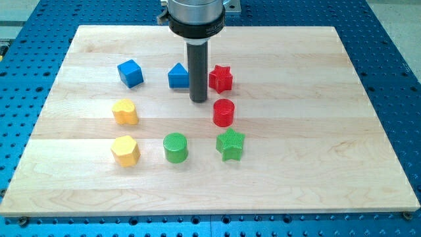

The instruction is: Slide your arm above the cube

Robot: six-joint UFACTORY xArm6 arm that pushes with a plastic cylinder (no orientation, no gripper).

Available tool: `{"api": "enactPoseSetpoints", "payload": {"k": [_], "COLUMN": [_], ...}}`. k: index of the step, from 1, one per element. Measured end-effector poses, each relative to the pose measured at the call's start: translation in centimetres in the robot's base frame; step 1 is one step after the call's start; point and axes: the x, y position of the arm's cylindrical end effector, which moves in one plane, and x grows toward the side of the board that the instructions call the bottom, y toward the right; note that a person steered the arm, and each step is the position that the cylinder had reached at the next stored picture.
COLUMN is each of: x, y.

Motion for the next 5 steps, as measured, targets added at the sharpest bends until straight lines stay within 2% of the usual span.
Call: {"api": "enactPoseSetpoints", "payload": {"k": [1,2,4,5], "x": [-0.2,-2.3,-2.8,-7.0], "y": [0.0,0.1,0.1,0.1]}}
